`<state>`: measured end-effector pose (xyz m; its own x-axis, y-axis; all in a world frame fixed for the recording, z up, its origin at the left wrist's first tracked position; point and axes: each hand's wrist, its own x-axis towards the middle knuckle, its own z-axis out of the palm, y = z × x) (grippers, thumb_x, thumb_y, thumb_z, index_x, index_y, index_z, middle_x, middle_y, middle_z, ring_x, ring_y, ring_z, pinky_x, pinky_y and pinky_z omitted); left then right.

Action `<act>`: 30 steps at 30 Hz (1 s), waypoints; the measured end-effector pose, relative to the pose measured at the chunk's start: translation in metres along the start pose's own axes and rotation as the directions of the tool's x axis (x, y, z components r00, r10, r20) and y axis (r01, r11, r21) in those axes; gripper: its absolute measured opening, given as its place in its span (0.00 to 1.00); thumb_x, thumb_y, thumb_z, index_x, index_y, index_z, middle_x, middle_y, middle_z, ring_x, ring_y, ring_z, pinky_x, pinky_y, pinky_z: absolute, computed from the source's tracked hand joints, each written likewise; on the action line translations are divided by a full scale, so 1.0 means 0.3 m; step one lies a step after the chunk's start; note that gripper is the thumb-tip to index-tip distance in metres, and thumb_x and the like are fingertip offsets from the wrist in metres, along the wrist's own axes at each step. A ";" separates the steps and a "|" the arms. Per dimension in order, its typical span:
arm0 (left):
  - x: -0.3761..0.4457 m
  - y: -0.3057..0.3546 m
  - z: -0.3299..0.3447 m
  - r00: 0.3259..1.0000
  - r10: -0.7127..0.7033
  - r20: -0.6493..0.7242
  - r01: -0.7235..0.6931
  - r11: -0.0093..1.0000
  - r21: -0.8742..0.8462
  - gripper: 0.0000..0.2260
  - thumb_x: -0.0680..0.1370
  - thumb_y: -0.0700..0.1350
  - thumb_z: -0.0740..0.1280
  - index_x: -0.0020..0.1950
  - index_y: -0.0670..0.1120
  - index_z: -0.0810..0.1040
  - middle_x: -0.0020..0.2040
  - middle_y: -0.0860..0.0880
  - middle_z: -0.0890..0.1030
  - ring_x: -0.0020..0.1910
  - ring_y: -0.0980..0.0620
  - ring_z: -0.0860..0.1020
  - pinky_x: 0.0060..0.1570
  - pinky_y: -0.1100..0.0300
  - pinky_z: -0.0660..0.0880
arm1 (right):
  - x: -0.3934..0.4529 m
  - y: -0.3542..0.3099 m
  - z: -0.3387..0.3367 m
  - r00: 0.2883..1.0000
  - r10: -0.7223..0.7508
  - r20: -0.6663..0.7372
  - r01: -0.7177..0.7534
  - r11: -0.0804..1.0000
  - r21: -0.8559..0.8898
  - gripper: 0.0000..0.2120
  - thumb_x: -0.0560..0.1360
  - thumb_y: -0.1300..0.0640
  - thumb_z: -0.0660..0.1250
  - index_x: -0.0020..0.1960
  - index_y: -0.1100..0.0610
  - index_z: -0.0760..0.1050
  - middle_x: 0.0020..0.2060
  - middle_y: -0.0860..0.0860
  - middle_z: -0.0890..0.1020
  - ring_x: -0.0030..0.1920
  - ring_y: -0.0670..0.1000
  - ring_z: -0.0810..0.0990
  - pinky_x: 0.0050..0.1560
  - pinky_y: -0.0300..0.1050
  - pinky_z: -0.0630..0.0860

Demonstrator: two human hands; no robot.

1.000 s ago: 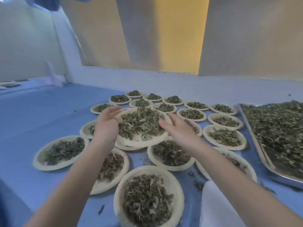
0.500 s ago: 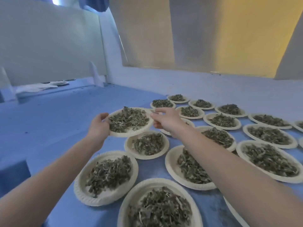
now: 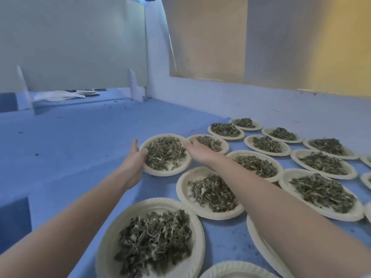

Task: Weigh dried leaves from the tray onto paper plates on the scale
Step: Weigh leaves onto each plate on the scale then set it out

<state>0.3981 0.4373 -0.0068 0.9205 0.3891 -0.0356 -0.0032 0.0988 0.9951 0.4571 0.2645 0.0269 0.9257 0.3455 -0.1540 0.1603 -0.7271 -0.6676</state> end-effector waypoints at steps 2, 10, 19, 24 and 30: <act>0.029 -0.009 -0.006 1.000 -0.014 -0.015 0.013 0.999 -0.034 0.26 0.84 0.41 0.53 0.78 0.53 0.45 0.78 0.49 0.53 0.73 0.47 0.61 0.65 0.57 0.61 | 0.022 0.005 0.016 0.998 0.047 0.033 -0.044 0.995 -0.084 0.34 0.78 0.34 0.42 0.78 0.48 0.37 0.78 0.56 0.45 0.77 0.61 0.47 0.74 0.62 0.49; 0.019 0.003 0.060 0.995 -0.068 -0.069 0.084 0.963 0.257 0.36 0.78 0.60 0.61 0.78 0.46 0.50 0.78 0.48 0.54 0.76 0.49 0.55 0.73 0.50 0.54 | -0.027 -0.001 0.042 1.000 0.019 0.005 -0.017 0.961 -0.275 0.35 0.79 0.35 0.42 0.76 0.50 0.32 0.77 0.54 0.42 0.77 0.54 0.38 0.73 0.57 0.36; -0.355 0.256 0.222 0.953 0.178 0.244 -0.281 0.816 0.505 0.24 0.83 0.48 0.54 0.78 0.47 0.51 0.78 0.49 0.51 0.77 0.50 0.49 0.74 0.49 0.50 | -0.406 -0.056 -0.086 0.984 -0.158 -0.086 0.129 0.952 -0.277 0.35 0.79 0.35 0.42 0.77 0.51 0.32 0.78 0.51 0.49 0.77 0.51 0.43 0.74 0.57 0.40; -0.704 0.322 0.378 0.857 0.162 0.489 -0.396 0.813 0.426 0.21 0.84 0.50 0.49 0.77 0.50 0.54 0.78 0.50 0.56 0.75 0.51 0.57 0.70 0.56 0.55 | -0.765 -0.001 -0.224 0.970 -0.185 -0.157 0.131 0.943 -0.305 0.32 0.82 0.43 0.46 0.76 0.52 0.30 0.76 0.50 0.58 0.77 0.51 0.51 0.74 0.58 0.43; -1.074 0.332 0.660 0.703 0.146 0.696 -0.524 0.768 0.368 0.20 0.84 0.50 0.48 0.76 0.51 0.58 0.76 0.51 0.61 0.74 0.51 0.61 0.72 0.53 0.58 | -1.256 0.194 -0.412 0.965 -0.093 -0.246 -0.006 0.928 -0.374 0.32 0.82 0.46 0.47 0.76 0.50 0.30 0.75 0.51 0.61 0.75 0.53 0.57 0.73 0.59 0.43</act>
<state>0.1784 0.1404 0.1219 0.9185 -0.3497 0.1843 -0.3409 -0.4646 0.8173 0.1599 0.0187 0.1361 0.9626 0.2546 0.0929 0.2710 -0.8983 -0.3460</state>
